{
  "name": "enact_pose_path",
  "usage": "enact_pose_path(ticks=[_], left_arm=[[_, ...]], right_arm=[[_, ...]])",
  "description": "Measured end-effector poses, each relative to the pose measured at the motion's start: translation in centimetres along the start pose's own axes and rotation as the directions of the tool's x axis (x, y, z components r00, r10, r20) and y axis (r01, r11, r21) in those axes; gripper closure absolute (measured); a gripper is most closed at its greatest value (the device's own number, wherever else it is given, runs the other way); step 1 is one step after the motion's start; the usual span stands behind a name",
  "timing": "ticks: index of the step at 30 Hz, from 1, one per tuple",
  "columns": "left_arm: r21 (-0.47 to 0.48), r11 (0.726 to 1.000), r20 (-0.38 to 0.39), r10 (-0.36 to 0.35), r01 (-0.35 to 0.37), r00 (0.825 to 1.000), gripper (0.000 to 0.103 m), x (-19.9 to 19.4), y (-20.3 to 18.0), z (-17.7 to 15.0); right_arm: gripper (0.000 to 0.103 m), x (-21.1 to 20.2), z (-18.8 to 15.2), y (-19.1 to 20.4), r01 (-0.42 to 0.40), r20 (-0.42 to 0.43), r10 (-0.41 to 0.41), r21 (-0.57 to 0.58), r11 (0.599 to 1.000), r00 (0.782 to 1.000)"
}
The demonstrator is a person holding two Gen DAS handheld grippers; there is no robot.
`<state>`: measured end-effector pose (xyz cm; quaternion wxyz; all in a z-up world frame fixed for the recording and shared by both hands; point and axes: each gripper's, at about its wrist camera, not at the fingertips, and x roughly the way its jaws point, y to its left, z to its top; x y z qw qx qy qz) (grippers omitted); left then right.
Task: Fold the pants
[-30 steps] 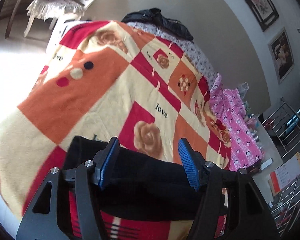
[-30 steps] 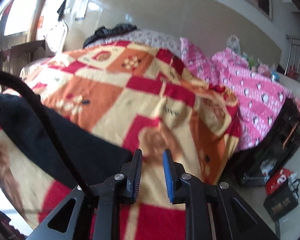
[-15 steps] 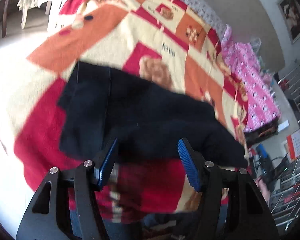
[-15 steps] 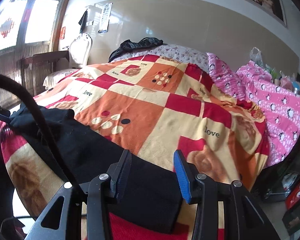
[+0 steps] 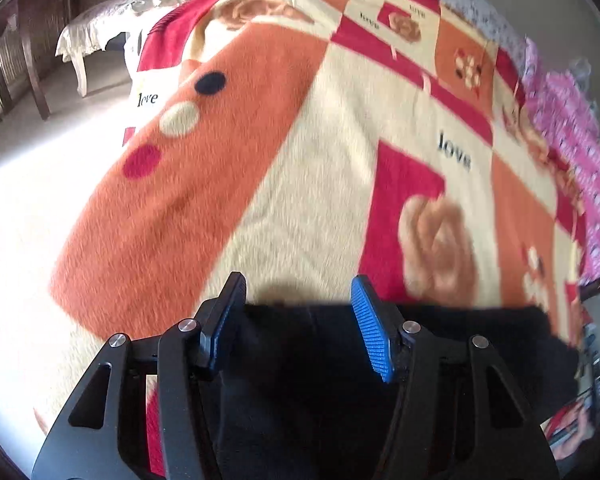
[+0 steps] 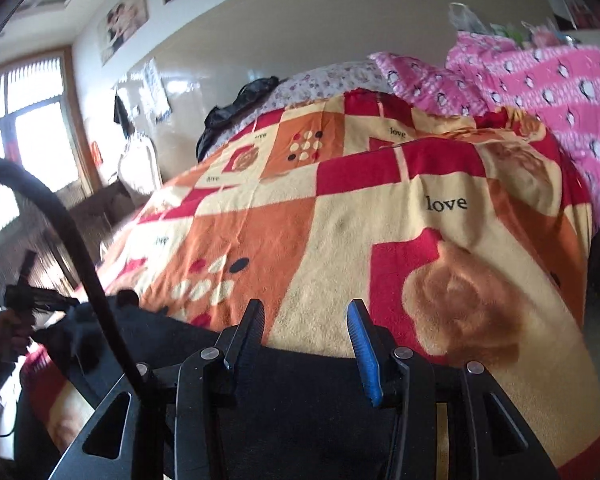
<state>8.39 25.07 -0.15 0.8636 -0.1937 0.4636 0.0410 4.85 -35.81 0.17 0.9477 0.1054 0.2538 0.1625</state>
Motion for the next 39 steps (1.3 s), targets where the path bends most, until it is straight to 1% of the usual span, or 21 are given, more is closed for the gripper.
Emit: enact_pose_path(ticks=[3, 6, 8, 10, 12, 14, 15, 16, 18, 19, 21, 24, 26, 27, 31, 33, 34, 35, 36, 37, 39], left_arm=[[0.02, 0.997, 0.078, -0.079, 0.078, 0.994, 0.048, -4.0, 0.0, -0.7], [0.052, 0.995, 0.087, -0.084, 0.079, 0.993, 0.048, -6.9, -0.7, -3.2], [0.071, 0.995, 0.048, -0.074, 0.071, 0.996, 0.048, -7.5, -1.4, -5.1], [0.11, 0.993, -0.013, -0.048, 0.049, 0.999, 0.048, -6.8, -2.5, -7.1], [0.124, 0.991, -0.086, -0.04, 0.05, 0.996, 0.047, -5.0, -3.4, -8.3], [0.151, 0.989, -0.121, 0.011, 0.007, 0.993, 0.048, -3.1, -3.4, -8.8], [0.168, 0.986, -0.08, 0.026, -0.012, 0.996, 0.048, -2.4, -3.1, -8.4], [0.188, 0.981, -0.051, 0.064, -0.054, 0.997, 0.048, -2.0, -2.9, -7.7], [0.214, 0.964, -0.013, 0.161, -0.154, 0.987, 0.04, -0.5, -2.4, -5.9], [0.207, 0.967, -0.015, 0.153, -0.147, 0.988, 0.037, 0.1, -2.2, -5.1], [0.233, 0.957, -0.019, 0.182, -0.173, 0.983, 0.032, 1.1, -2.6, -3.4], [0.244, 0.954, 0.008, 0.18, -0.176, 0.984, 0.032, 1.8, -2.7, -1.7], [0.249, 0.939, 0.076, 0.225, -0.237, 0.971, 0.036, 1.0, -2.9, -1.2], [0.244, 0.938, 0.112, 0.227, -0.248, 0.967, 0.036, 0.3, -2.8, -1.1], [0.16, 0.974, 0.197, 0.127, -0.16, 0.972, 0.036, -4.6, -1.0, -1.3], [0.121, 0.992, 0.184, 0.004, -0.027, 0.983, 0.036, -7.4, -0.9, -2.9], [0.111, 0.992, 0.165, -0.072, 0.054, 0.984, 0.036, -8.2, -1.2, -3.8], [0.111, 0.984, 0.132, -0.156, 0.142, 0.979, 0.036, -8.9, -1.7, -4.9], [0.109, 0.972, 0.104, -0.22, 0.209, 0.97, 0.036, -9.3, -2.3, -6.0], [0.109, 0.959, 0.076, -0.271, 0.262, 0.96, 0.036, -9.4, -2.8, -7.3], [0.062, 0.952, 0.038, -0.303, 0.301, 0.952, 0.036, -9.2, -3.1, -9.0]], right_arm=[[0.062, 0.0, -0.3, -0.4, -0.008, 0.001, 0.008, 0.023, 1.0, 1.0], [0.062, 0.2, -0.2, -0.4, -0.015, 0.0, 0.015, 0.026, 1.0, 1.0], [0.062, 0.5, -0.2, -0.6, -0.019, -0.014, 0.02, 0.038, 0.999, 1.0], [0.062, 0.6, -0.4, -0.9, -0.022, -0.021, 0.023, 0.055, 0.998, 1.0], [0.062, 0.6, -0.4, -1.1, -0.021, -0.028, 0.023, 0.067, 0.998, 0.999], [0.062, 0.7, -0.4, -1.2, -0.018, -0.032, 0.02, 0.068, 0.998, 0.999], [0.062, 0.7, -0.4, -1.2, -0.018, -0.034, 0.02, 0.066, 0.998, 0.999], [0.062, 0.7, -0.4, -1.1, -0.016, -0.034, 0.019, 0.065, 0.998, 0.999], [0.062, 0.7, -0.4, -1.2, -0.016, -0.034, 0.019, 0.064, 0.998, 0.999], [0.062, 0.7, -0.4, -1.2, -0.02, -0.034, 0.022, 0.067, 0.998, 0.999], [0.062, 0.7, -0.5, -1.2, -0.023, -0.035, 0.025, 0.073, 0.997, 0.999], [0.062, 0.9, -0.6, -1.5, -0.032, -0.038, 0.035, 0.089, 0.996, 0.999], [0.062, 0.9, -0.6, -1.6, -0.041, -0.039, 0.045, 0.096, 0.995, 0.998], [0.062, 0.8, -0.6, -1.7, -0.043, -0.039, 0.047, 0.1, 0.994, 0.998], [0.062, 0.8, -0.6, -1.8, -0.045, -0.038, 0.049, 0.102, 0.994, 0.998], [0.062, 0.9, -0.6, -1.8, -0.048, -0.043, 0.053, 0.106, 0.993, 0.998], [0.062, 1.1, -0.6, -1.9, -0.052, -0.048, 0.058, 0.11, 0.993, 0.997], [0.062, 1.2, -0.6, -1.9, -0.055, -0.051, 0.061, 0.115, 0.992, 0.997], [0.062, 1.2, -0.6, -2.0, -0.056, -0.053, 0.063, 0.119, 0.991, 0.997], [0.062, 1.2, -0.6, -2.1, -0.06, -0.054, 0.067, 0.122, 0.991, 0.996], [0.062, 1.2, -0.6, -2.1, -0.059, -0.055, 0.066, 0.126, 0.99, 0.996]])
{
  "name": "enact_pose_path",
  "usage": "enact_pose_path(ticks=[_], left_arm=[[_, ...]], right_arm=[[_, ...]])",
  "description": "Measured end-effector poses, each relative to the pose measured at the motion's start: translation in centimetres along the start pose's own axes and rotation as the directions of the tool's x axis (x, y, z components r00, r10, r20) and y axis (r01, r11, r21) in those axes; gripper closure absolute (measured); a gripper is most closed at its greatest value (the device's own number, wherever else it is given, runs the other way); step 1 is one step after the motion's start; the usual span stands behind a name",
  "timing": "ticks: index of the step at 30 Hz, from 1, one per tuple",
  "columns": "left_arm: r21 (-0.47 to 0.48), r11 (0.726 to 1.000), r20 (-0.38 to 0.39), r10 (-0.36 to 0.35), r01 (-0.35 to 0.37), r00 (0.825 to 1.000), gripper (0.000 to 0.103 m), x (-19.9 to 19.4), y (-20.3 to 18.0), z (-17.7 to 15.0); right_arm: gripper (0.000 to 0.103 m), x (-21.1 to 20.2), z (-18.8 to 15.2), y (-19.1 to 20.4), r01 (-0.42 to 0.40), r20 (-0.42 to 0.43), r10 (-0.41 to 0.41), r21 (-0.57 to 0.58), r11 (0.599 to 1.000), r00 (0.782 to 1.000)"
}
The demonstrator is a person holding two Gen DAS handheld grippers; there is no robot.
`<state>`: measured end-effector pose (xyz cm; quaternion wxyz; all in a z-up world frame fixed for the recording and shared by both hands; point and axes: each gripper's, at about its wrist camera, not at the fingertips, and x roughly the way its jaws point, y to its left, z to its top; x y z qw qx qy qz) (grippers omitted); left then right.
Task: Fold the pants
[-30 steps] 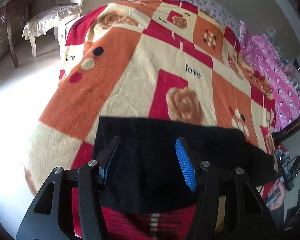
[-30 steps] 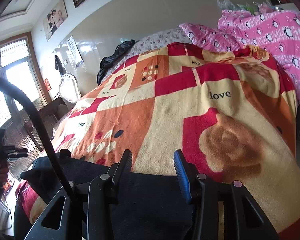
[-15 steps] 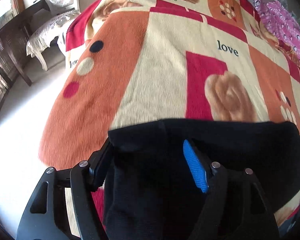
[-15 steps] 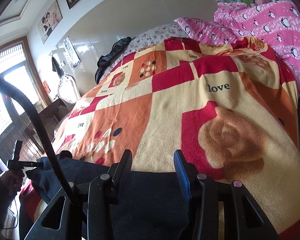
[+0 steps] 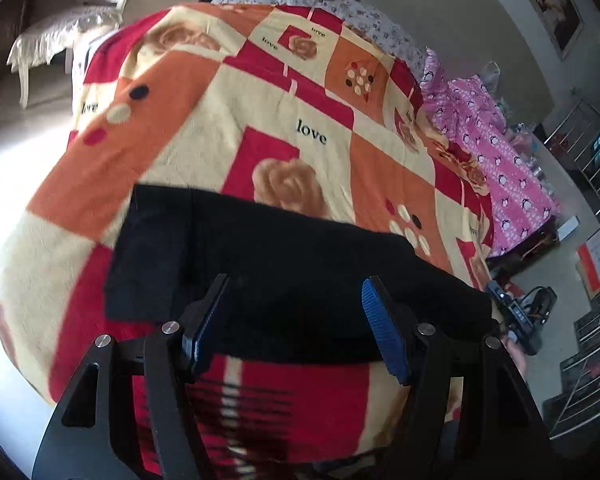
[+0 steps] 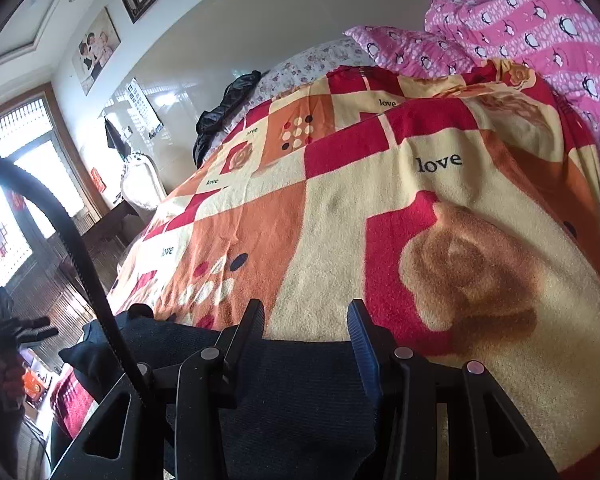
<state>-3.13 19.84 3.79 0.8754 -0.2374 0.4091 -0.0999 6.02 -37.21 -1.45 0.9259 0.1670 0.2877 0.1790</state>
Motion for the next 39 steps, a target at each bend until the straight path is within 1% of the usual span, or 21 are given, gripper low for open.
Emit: enact_pose_path(ticks=[2, 3, 4, 6, 8, 9, 11, 12, 15, 16, 17, 19, 20, 23, 26, 28, 30, 31, 32, 35, 39], left_arm=[[-0.123, 0.991, -0.033, -0.064, 0.06, 0.997, 0.036, 0.0, 1.3, -1.2], [-0.202, 0.974, -0.039, -0.109, 0.099, 0.993, 0.036, -0.1, 2.3, -1.4], [-0.292, 0.948, -0.031, -0.145, 0.129, 0.989, 0.036, -0.3, 3.4, -1.4], [-0.409, 0.9, -0.012, -0.173, 0.153, 0.985, 0.036, -0.6, 5.3, -0.9], [-0.501, 0.853, -0.021, -0.179, 0.144, 0.984, 0.036, -0.3, 6.5, -0.8], [-0.521, 0.842, -0.021, -0.181, 0.143, 0.983, 0.036, -0.2, 6.8, -0.8], [-0.55, 0.832, -0.047, -0.11, 0.067, 0.993, 0.036, 0.2, 7.7, -0.7], [-0.571, 0.819, -0.043, -0.093, 0.052, 0.995, 0.036, 0.4, 8.1, -0.7], [-0.611, 0.79, -0.004, -0.068, 0.051, 0.998, 0.036, 0.8, 9.1, -0.4], [-0.617, 0.785, 0.013, -0.058, 0.054, 0.998, 0.043, 0.8, 9.3, -0.2], [-0.625, 0.78, 0.017, -0.04, 0.042, 0.999, 0.068, 0.8, 9.5, -0.2], [-0.638, 0.77, -0.008, -0.02, 0.01, 1.0, 0.092, 0.9, 9.8, -0.5], [-0.636, 0.772, -0.02, 0.004, -0.016, 1.0, 0.097, 0.7, 9.8, -0.6], [-0.597, 0.801, -0.016, 0.049, -0.049, 0.999, 0.099, 0.6, 9.4, 0.0], [-0.553, 0.831, 0.01, 0.066, -0.049, 0.998, 0.099, 0.6, 9.0, 1.8], [-0.498, 0.867, 0.051, 0.037, -0.007, 0.998, 0.099, 0.5, 7.5, 4.2], [-0.379, 0.924, 0.12, -0.008, 0.053, 0.993, 0.099, 0.1, 5.3, 7.4], [-0.329, 0.942, 0.148, -0.018, 0.067, 0.989, 0.099, -0.1, 4.6, 8.5], [-0.287, 0.957, 0.169, 0.007, 0.043, 0.986, 0.099, -0.2, 3.9, 9.5], [-0.271, 0.963, 0.171, 0.049, -0.001, 0.984, 0.099, -0.3, 4.3, 9.0], [-0.357, 0.929, 0.06, 0.129, -0.1, 0.99, 0.099, 1.5, 8.6, 4.1]], right_arm=[[0.062, 0.0, 0.0, 0.1, 0.002, -0.004, -0.002, 0.0, 1.0, 1.0], [0.062, 0.1, 0.0, 0.1, 0.005, -0.004, -0.005, 0.0, 1.0, 1.0], [0.062, 0.1, -0.1, 0.1, 0.006, -0.006, -0.006, -0.001, 1.0, 1.0], [0.062, 0.2, 0.0, 0.1, 0.007, -0.011, -0.007, -0.001, 1.0, 1.0], [0.062, 0.2, 0.0, 0.1, 0.008, -0.01, -0.008, -0.001, 1.0, 1.0], [0.062, 0.2, 0.0, 0.1, 0.008, -0.009, -0.008, -0.001, 1.0, 1.0], [0.062, 0.1, -0.1, 0.1, 0.01, -0.005, -0.01, -0.001, 1.0, 1.0], [0.062, 0.1, -0.1, 0.1, 0.011, -0.004, -0.011, -0.001, 1.0, 1.0], [0.062, 0.1, -0.1, 0.1, 0.008, -0.008, -0.008, 0.0, 1.0, 1.0], [0.062, 0.1, -0.1, 0.0, 0.008, -0.008, -0.008, 0.001, 1.0, 1.0], [0.062, 0.2, -0.1, 0.0, 0.007, -0.01, -0.007, 0.001, 1.0, 1.0], [0.062, 0.2, -0.1, 0.0, 0.006, -0.013, -0.006, 0.006, 1.0, 1.0], [0.062, 0.2, -0.1, 0.0, 0.007, -0.014, -0.007, 0.009, 1.0, 1.0], [0.062, 0.2, -0.1, -0.2, 0.005, -0.016, -0.004, 0.019, 1.0, 1.0], [0.062, 0.3, -0.1, -0.2, -0.001, -0.018, 0.001, 0.021, 1.0, 1.0], [0.062, 0.4, -0.1, -0.3, -0.006, -0.02, 0.007, 0.023, 1.0, 1.0], [0.062, 0.4, -0.1, -0.4, -0.008, -0.025, 0.008, 0.029, 1.0, 1.0], [0.062, 0.5, -0.1, -0.4, -0.008, -0.028, 0.009, 0.031, 0.999, 1.0], [0.062, 0.5, -0.1, -0.4, -0.01, -0.03, 0.011, 0.034, 0.999, 0.999], [0.062, 0.5, -0.1, -0.5, -0.014, -0.031, 0.015, 0.039, 0.999, 0.999], [0.062, 0.6, -0.1, -0.6, -0.019, -0.031, 0.021, 0.046, 0.999, 0.999]])
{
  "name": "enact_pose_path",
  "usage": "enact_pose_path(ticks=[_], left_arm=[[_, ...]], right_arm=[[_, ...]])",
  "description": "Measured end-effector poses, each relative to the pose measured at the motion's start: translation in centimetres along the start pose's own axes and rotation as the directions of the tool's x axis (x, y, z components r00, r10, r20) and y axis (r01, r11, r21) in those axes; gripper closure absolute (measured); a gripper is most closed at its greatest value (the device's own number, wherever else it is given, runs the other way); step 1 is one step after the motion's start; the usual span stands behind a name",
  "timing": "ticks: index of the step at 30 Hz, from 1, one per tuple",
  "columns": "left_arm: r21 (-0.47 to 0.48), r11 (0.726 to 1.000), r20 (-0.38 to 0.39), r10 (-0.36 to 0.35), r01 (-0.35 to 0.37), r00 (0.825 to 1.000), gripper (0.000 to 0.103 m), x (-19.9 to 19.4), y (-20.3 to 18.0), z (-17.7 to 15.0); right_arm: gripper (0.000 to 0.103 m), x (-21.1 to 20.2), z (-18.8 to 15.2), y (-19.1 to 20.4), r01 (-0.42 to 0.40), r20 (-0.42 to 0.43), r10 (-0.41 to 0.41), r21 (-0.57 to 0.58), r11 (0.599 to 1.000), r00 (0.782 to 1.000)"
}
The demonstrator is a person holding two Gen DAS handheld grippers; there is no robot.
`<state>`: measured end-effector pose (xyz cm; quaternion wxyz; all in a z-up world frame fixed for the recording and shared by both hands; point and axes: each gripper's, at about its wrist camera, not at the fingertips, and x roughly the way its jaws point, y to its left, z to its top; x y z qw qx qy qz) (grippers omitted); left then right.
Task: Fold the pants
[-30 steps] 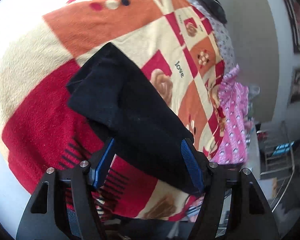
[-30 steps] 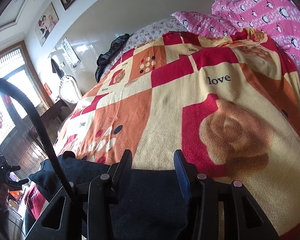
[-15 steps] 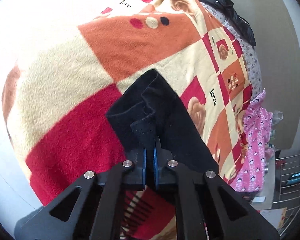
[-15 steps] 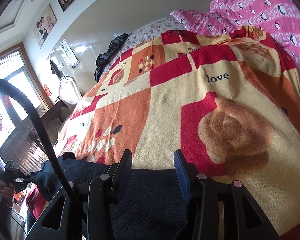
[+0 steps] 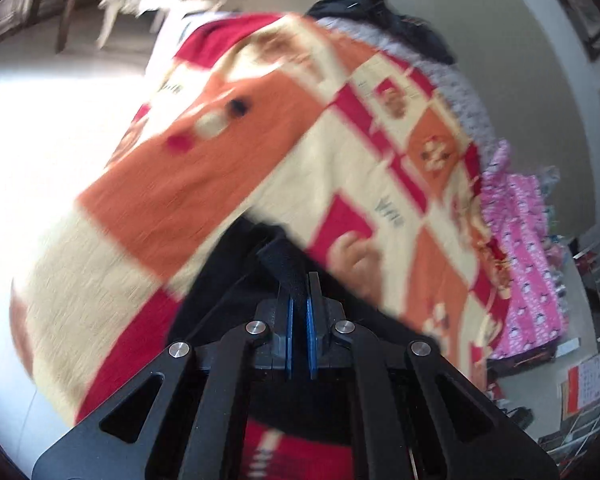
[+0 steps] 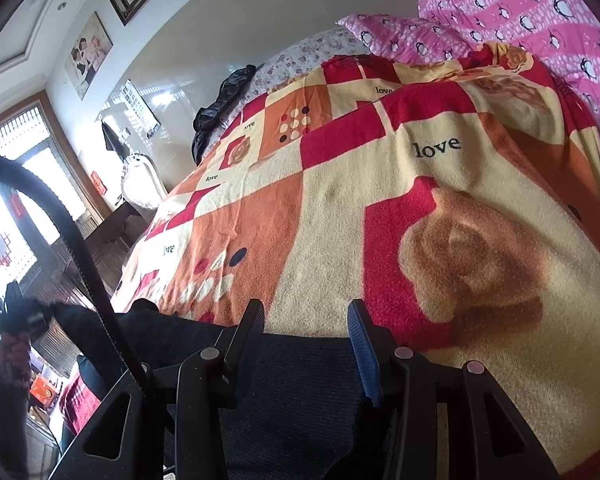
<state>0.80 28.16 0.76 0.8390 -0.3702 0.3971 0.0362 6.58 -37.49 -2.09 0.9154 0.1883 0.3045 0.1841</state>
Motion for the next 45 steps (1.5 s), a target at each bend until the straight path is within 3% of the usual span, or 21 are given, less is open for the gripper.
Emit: enact_pose_path(ticks=[2, 4, 9, 12, 16, 19, 22, 23, 25, 26, 28, 29, 30, 31, 32, 35, 37, 40, 43, 45], left_arm=[[-0.084, 0.996, -0.089, 0.022, -0.03, 0.996, 0.099, 2.3, 3.6, -1.3], [-0.128, 0.992, -0.084, -0.018, 0.007, 0.996, 0.099, 2.5, 5.3, -2.1], [-0.052, 0.997, -0.059, 0.048, -0.051, 0.997, 0.099, 1.6, 3.3, -3.3], [-0.024, 0.998, -0.048, 0.06, -0.061, 0.997, 0.099, 0.9, 2.9, -3.6], [-0.004, 0.998, -0.036, 0.067, -0.067, 0.997, 0.099, 1.1, 3.2, -3.6], [0.031, 0.996, -0.017, 0.09, -0.089, 0.996, 0.098, 1.4, 2.8, -3.7], [0.039, 0.994, -0.005, 0.104, -0.104, 0.995, 0.098, 1.2, 2.6, -3.9], [0.038, 0.994, -0.002, 0.106, -0.106, 0.994, 0.098, 1.1, 2.5, -3.9], [0.046, 0.992, 0.001, 0.114, -0.114, 0.993, 0.098, 0.8, 2.3, -3.9], [0.053, 0.992, 0.005, 0.117, -0.117, 0.993, 0.098, 0.6, 2.2, -4.0], [0.049, 0.992, 0.003, 0.113, -0.113, 0.994, 0.098, 0.5, 2.3, -4.1], [0.045, 0.993, -0.001, 0.111, -0.111, 0.994, 0.098, 0.5, 2.4, -4.1], [0.041, 0.993, -0.004, 0.107, -0.107, 0.994, 0.098, 0.5, 2.4, -4.1], [0.039, 0.994, -0.007, 0.103, -0.103, 0.995, 0.098, 0.4, 2.5, -4.2], [0.04, 0.994, -0.012, 0.098, -0.097, 0.995, 0.098, 0.4, 2.5, -4.2], [0.056, 0.994, -0.01, 0.099, -0.098, 0.995, 0.098, 0.2, 2.1, -4.4], [0.052, 0.994, -0.012, 0.097, -0.096, 0.995, 0.098, 0.3, 2.3, -4.4], [0.043, 0.995, -0.022, 0.092, -0.091, 0.996, 0.098, 0.9, 2.6, -4.4], [0.04, 0.995, -0.02, 0.089, -0.088, 0.996, 0.098, 1.0, 2.7, -4.4], [0.039, 0.995, -0.02, 0.09, -0.089, 0.996, 0.098, 1.1, 2.7, -4.4]], right_arm=[[0.062, 0.1, 0.0, 0.0, -0.003, -0.007, 0.003, 0.002, 1.0, 1.0], [0.062, 0.3, 0.0, 0.0, -0.008, -0.017, 0.009, 0.003, 1.0, 1.0], [0.062, 0.3, 0.1, -0.1, 0.0, -0.024, 0.0, 0.01, 1.0, 1.0], [0.062, -0.5, 0.6, 0.4, 0.059, -0.024, -0.059, -0.006, 0.998, 0.998], [0.062, -3.8, 1.7, 1.3, 0.113, 0.012, -0.112, -0.045, 0.993, 0.994], [0.06, -6.0, 2.4, 1.1, 0.097, 0.007, -0.097, 0.025, 0.995, 0.995], [0.057, -6.2, 2.2, 2.0, -0.026, -0.078, 0.034, 0.1, 0.995, 0.996], [0.057, -5.9, 2.0, 2.6, -0.078, -0.109, 0.091, 0.114, 0.99, 0.99], [0.057, -4.0, 1.1, 4.4, -0.181, -0.205, 0.206, 0.133, 0.974, 0.957], [0.057, -3.1, 0.4, 5.4, -0.184, -0.247, 0.207, 0.114, 0.976, 0.947], [0.057, -1.0, -1.5, 7.1, -0.123, -0.334, 0.116, 0.0, 0.992, 0.935], [0.057, 0.3, -3.0, 7.7, -0.058, -0.394, 0.015, -0.098, 0.993, 0.919], [0.062, 0.6, -3.7, 7.8, -0.014, -0.389, -0.058, -0.18, 0.984, 0.919], [0.076, 0.0, -3.9, 7.8, 0.027, -0.332, -0.11, -0.246, 0.969, 0.937], [0.079, -0.4, -4.0, 7.3, 0.076, -0.314, -0.16, -0.264, 0.962, 0.936], [0.08, -2.0, -3.2, 4.9, 0.093, -0.316, -0.146, -0.177, 0.98, 0.937], [0.075, -4.2, -2.4, 4.4, 0.16, -0.248, -0.197, -0.159, 0.974, 0.949], [0.074, -7.6, -1.8, 2.7, 0.088, -0.182, -0.086, 0.005, 0.996, 0.98], [0.073, -8.1, -2.7, 1.3, 0.017, -0.208, 0.012, 0.135, 0.991, 0.978], [0.073, -7.4, -3.1, 1.4, 0.042, -0.222, -0.017, 0.111, 0.993, 0.975]])
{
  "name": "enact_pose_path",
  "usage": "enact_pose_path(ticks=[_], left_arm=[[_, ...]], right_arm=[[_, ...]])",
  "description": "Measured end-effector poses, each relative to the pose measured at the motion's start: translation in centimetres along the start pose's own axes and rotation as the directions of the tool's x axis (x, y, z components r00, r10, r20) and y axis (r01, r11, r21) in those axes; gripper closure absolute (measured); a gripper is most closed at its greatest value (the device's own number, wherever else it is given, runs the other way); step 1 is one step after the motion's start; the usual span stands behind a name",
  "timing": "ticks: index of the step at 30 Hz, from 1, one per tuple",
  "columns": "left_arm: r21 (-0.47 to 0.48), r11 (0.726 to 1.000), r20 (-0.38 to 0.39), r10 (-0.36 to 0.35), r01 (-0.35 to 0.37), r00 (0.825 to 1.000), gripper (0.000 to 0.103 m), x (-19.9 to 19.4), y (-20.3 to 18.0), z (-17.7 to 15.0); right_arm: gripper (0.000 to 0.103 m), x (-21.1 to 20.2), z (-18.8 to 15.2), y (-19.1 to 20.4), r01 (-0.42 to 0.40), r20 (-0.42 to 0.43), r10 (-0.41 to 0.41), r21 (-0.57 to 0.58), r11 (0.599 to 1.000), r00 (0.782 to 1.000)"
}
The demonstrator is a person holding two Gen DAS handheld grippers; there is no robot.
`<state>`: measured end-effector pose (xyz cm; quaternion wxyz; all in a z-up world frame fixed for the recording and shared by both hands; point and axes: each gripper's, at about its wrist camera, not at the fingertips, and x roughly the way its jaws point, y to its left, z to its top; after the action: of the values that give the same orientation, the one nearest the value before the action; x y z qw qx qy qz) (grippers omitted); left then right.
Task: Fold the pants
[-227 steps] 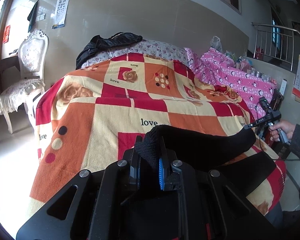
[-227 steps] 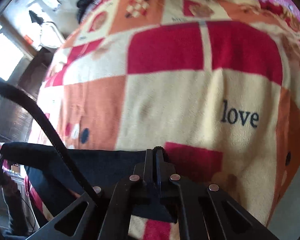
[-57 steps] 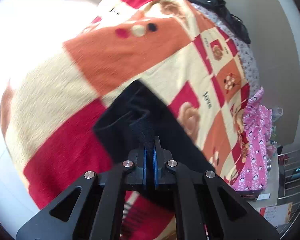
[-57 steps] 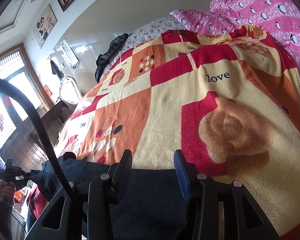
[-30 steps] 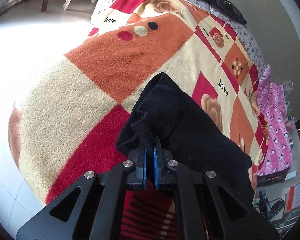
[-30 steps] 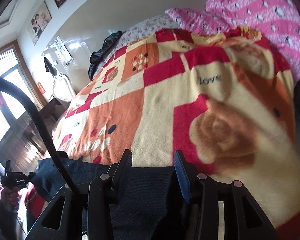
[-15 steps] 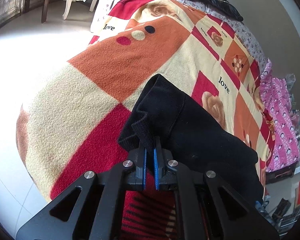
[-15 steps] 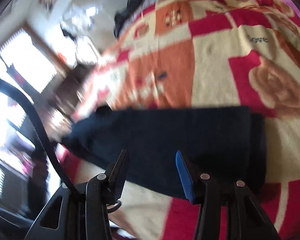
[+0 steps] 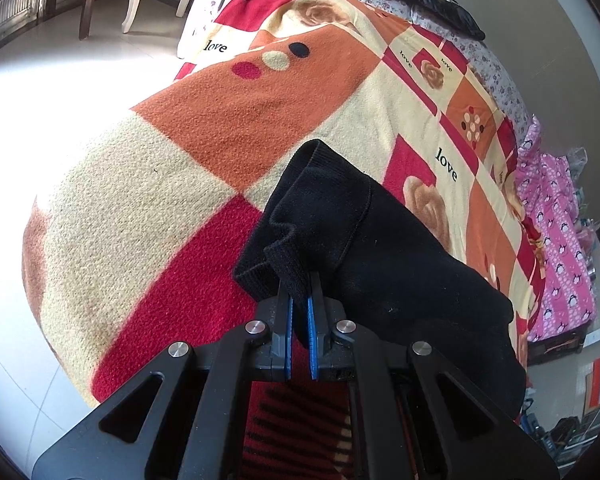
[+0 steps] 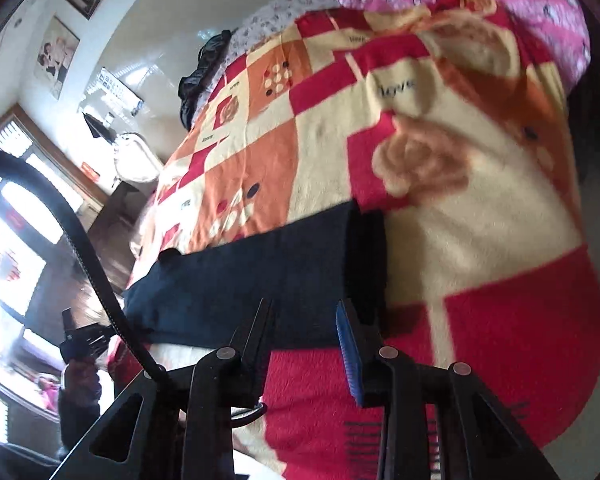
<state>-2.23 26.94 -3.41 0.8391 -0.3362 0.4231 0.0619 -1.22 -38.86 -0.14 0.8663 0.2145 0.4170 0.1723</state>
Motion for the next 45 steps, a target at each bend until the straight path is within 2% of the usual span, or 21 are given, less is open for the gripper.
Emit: enact_pose_path(ticks=[2, 4, 9, 10, 11, 16, 21, 26, 27, 29, 31, 33, 34, 35, 38, 39, 40, 41, 43, 44, 45], left_arm=[[0.004, 1.0, -0.002, 0.001, -0.001, 1.0, 0.098, 0.0, 0.0, 0.0], [0.002, 1.0, -0.004, -0.001, 0.001, 1.0, 0.098, 0.0, 0.0, 0.1], [-0.005, 1.0, -0.003, -0.003, 0.003, 1.0, 0.098, 0.1, 0.1, 0.2], [-0.004, 1.0, -0.002, -0.002, 0.002, 1.0, 0.098, 0.1, 0.1, 0.2], [0.001, 1.0, -0.001, 0.001, -0.001, 1.0, 0.098, 0.1, 0.0, 0.1], [0.029, 0.999, 0.007, 0.02, -0.02, 1.0, 0.098, 0.0, -0.4, 0.0], [0.041, 0.999, 0.011, 0.024, -0.024, 1.0, 0.098, 0.2, -0.5, 0.0], [0.025, 1.0, 0.012, 0.006, -0.006, 1.0, 0.096, 0.5, 0.0, 0.3], [0.022, 1.0, 0.007, 0.001, -0.001, 1.0, 0.095, 0.4, 0.0, 0.4], [0.01, 1.0, 0.004, -0.004, 0.004, 1.0, 0.092, -0.1, 0.3, 0.7], [0.016, 0.999, 0.042, 0.043, -0.043, 0.998, 0.09, -1.0, 0.0, 1.1], [0.027, 0.992, 0.129, 0.115, -0.12, 0.985, 0.09, -2.5, -0.7, 1.7], [0.025, 0.986, 0.176, 0.16, -0.167, 0.971, 0.09, -3.2, -1.0, 1.9], [0.008, 0.975, 0.245, 0.212, -0.22, 0.946, 0.09, -4.2, -1.5, 2.0], [-0.046, 0.966, 0.41, 0.249, -0.253, 0.878, 0.09, -6.5, -3.3, 1.7], [-0.029, 0.968, 0.45, 0.234, -0.248, 0.862, 0.09, -7.0, -4.4, 1.4], [0.029, 0.972, 0.479, 0.192, -0.234, 0.856, 0.084, -7.2, -6.2, 0.9], [0.089, 0.973, 0.479, 0.147, -0.214, 0.865, 0.075, -6.9, -7.6, 0.6], [0.239, 0.964, 0.378, 0.015, -0.114, 0.926, 0.073, -4.3, -10.5, 0.4], [0.282, 0.955, 0.3, 0.005, -0.094, 0.954, 0.073, -2.3, -11.5, 0.2], [0.299, 0.949, 0.252, 0.024, -0.102, 0.968, 0.073, -0.4, -11.9, 0.0]], right_arm=[[0.073, 0.6, -0.4, 0.6, 0.074, 0.023, -0.072, -0.078, 0.994, 0.997], [0.073, 1.4, -0.6, 1.1, 0.107, 0.01, -0.106, -0.127, 0.986, 0.994], [0.073, 2.2, -0.9, 0.9, 0.119, 0.025, -0.117, -0.187, 0.975, 0.993], [0.079, 2.2, -0.8, 0.8, 0.117, 0.032, -0.113, -0.185, 0.976, 0.993], [0.097, 2.1, -0.8, 0.9, 0.109, 0.027, -0.105, -0.195, 0.975, 0.994], [0.097, 1.3, -0.6, 1.8, 0.16, 0.059, -0.149, -0.267, 0.95, 0.987], [0.097, -0.2, 0.2, 0.7, 0.18, 0.091, -0.162, -0.235, 0.955, 0.983], [0.097, 1.7, -0.3, -0.7, 0.187, 0.016, -0.188, -0.208, 0.96, 0.982], [0.097, 1.7, -0.4, -0.9, 0.186, 0.032, -0.183, -0.202, 0.962, 0.982], [0.089, 1.2, -0.1, -1.6, 0.2, 0.044, -0.195, -0.149, 0.968, 0.98], [0.083, 0.2, 0.3, -2.1, 0.311, 0.089, -0.302, -0.11, 0.944, 0.949], [0.083, -1.1, 1.0, -1.9, 0.39, 0.148, -0.373, -0.108, 0.915, 0.916], [0.083, -2.0, 1.5, -1.3, 0.398, 0.199, -0.372, -0.11, 0.911, 0.907], [0.083, -2.4, 1.8, -0.6, 0.394, 0.23, -0.36, -0.121, 0.911, 0.904], [0.079, -2.3, 2.3, 3.7, 0.354, 0.297, -0.276, -0.251, 0.901, 0.914], [0.076, -1.4, 2.3, 5.6, 0.337, 0.304, -0.242, -0.317, 0.887, 0.921], [0.068, -0.6, 2.3, 6.6, 0.328, 0.302, -0.226, -0.35, 0.878, 0.926], [0.064, 0.6, 2.2, 7.8, 0.32, 0.296, -0.211, -0.389, 0.864, 0.932], [0.063, 3.4, 2.3, 9.6, 0.3, 0.278, -0.188, -0.447, 0.843, 0.942], [0.063, 4.6, 2.3, 9.9, 0.29, 0.266, -0.183, -0.456, 0.841, 0.947], [0.063, 5.9, 2.5, 9.9, 0.28, 0.247, -0.183, -0.45, 0.848, 0.952]])
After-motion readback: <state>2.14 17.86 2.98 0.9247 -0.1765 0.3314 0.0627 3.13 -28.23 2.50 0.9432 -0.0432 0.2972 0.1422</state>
